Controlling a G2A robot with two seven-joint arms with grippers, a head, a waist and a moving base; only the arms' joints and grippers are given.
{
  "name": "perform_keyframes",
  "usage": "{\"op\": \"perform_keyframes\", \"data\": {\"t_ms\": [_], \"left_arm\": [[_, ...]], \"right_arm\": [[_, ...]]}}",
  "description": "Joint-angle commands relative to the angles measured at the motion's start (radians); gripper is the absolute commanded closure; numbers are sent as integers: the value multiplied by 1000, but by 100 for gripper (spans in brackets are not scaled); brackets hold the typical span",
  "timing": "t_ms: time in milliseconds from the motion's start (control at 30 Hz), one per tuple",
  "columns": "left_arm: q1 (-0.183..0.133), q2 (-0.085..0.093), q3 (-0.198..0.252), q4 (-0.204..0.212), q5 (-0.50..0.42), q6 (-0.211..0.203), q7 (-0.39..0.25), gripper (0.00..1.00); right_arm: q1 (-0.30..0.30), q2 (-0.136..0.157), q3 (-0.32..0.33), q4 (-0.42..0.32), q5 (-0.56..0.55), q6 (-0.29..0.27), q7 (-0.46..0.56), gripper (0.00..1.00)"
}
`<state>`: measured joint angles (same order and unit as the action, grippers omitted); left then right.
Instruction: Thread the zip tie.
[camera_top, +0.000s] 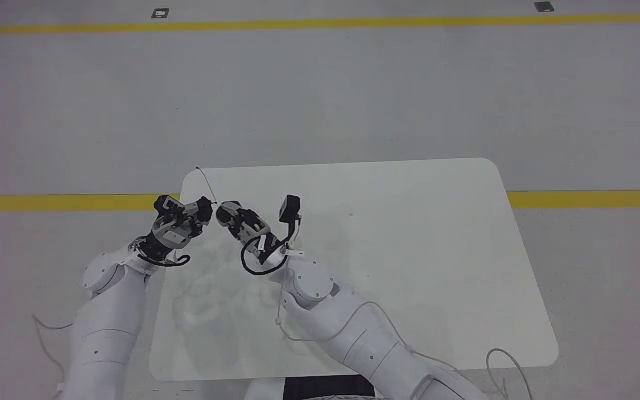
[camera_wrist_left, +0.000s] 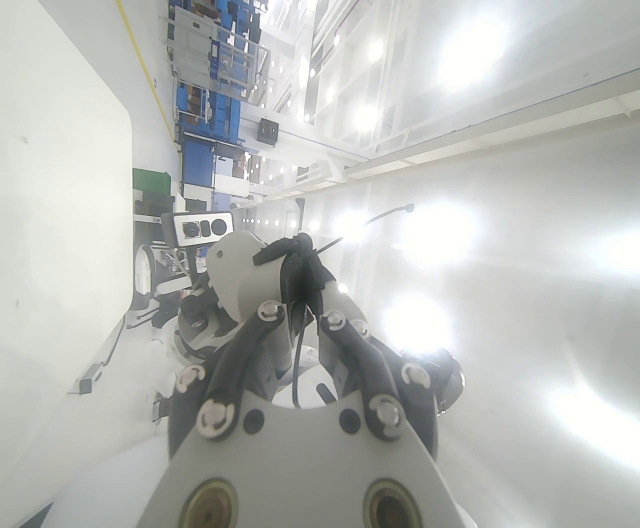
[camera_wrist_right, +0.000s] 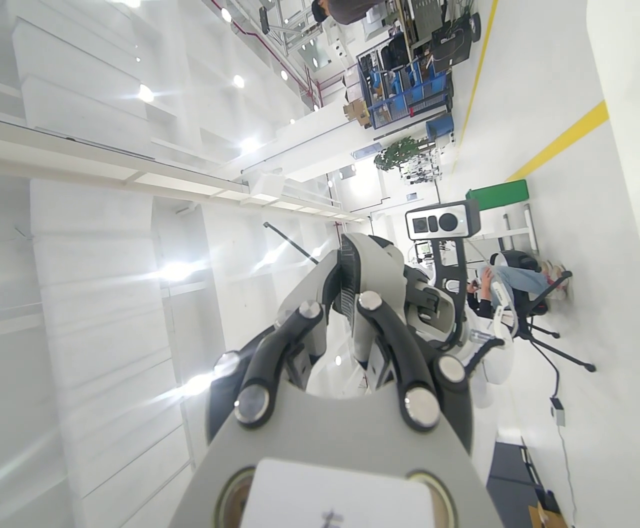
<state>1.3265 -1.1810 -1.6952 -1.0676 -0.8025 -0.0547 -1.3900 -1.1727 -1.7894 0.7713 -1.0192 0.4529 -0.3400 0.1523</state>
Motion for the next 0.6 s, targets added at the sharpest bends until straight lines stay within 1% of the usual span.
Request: {"op": "perform_keyframes", "data": {"t_ms": [0,133,200,333,367,567], "left_arm": [[0,0,0,0,0,0,0,100],[0,0,0,0,0,0,0,100],[0,0,0,0,0,0,0,100],[0,0,0,0,0,0,0,100],[0,0,0,0,0,0,0,100],[0,0,0,0,0,0,0,100]], "right_arm": [[0,0,0,0,-1,0,-2,100],[0,0,-1,-1,4,0,2,100],[-1,1,-2,-2,6,0,4,76],[-1,1,-2,-3,9,0,8,76],[-1,1,-2,-2,9,0,9,78],[-2,1,-1,-3,13,0,14,80]]}}
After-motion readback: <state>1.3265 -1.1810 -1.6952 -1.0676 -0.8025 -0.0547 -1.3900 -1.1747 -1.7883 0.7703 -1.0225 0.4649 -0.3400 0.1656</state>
